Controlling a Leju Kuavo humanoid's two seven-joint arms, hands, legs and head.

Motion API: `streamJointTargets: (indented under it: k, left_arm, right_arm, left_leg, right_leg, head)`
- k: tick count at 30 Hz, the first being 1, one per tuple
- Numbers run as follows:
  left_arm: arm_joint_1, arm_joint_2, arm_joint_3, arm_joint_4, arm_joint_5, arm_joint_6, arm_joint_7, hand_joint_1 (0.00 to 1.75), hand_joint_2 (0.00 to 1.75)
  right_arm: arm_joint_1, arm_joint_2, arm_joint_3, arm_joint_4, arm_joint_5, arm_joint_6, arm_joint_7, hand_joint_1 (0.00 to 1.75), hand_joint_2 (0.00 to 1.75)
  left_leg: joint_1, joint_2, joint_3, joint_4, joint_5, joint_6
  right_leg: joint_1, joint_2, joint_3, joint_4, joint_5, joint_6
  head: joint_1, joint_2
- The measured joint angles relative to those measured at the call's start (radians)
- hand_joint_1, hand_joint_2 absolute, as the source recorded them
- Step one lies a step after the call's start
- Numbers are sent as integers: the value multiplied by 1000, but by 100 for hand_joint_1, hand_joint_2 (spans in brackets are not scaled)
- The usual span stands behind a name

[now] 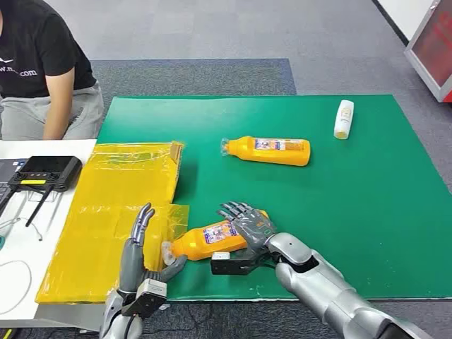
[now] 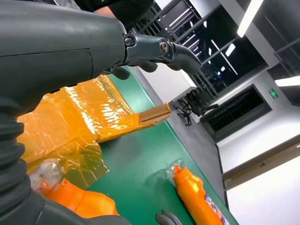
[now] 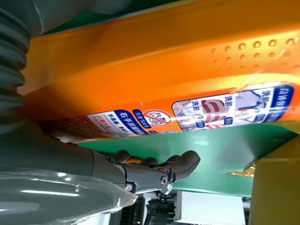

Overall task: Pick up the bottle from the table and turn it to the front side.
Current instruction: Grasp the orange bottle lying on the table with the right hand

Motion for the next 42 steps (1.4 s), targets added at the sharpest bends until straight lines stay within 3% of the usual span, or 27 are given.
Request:
streamJointTargets:
  k: [12,16,21,29,36,39,42]
  left_arm:
    - [-1,0,11,12,-1,8,0,0,175]
    - [-1,0,12,15,-1,8,0,0,175]
    - [-3,0,14,18,0,10,-1,0,175]
    - [-12,5,17,19,4,3,-6,0,175]
    - [-18,6,30,16,11,0,-9,0,175]
    - [-17,2,40,-4,46,-12,-14,0,175]
    - [-14,-7,53,-47,176,-102,-15,0,175]
  right_arm:
    - [-87,51,40,135,-3,58,8,5,175]
    - [-98,62,42,161,-4,60,10,174,175]
    - [-100,71,49,189,-2,22,10,175,175]
    - [-83,73,52,223,14,-133,-3,175,175]
    - [-62,73,44,226,18,-215,-16,175,175]
    - [-31,73,11,217,-30,-290,-55,175,175]
    - [23,78,-61,178,-131,-357,-124,175,175]
  left_leg:
    - [0,0,3,0,2,0]
    - [0,0,3,0,3,0]
    - [0,0,4,0,4,0]
    - [0,0,2,0,5,1]
    - [0,0,0,0,4,1]
    - [0,0,-1,0,4,1]
    - [0,0,-3,0,4,2]
  right_leg:
    - [0,0,1,-1,1,-3]
    - [0,0,2,-1,1,-4]
    - [0,0,3,-1,2,-4]
    - [0,0,1,-1,5,0]
    - [0,0,0,-1,5,0]
    - [0,-1,-1,-1,4,0]
    - [0,-2,-1,-1,4,1]
  head:
    - [0,0]
    - [0,0]
    - [0,0]
    - [0,0]
    - [0,0]
    - [0,0]
    - [0,0]
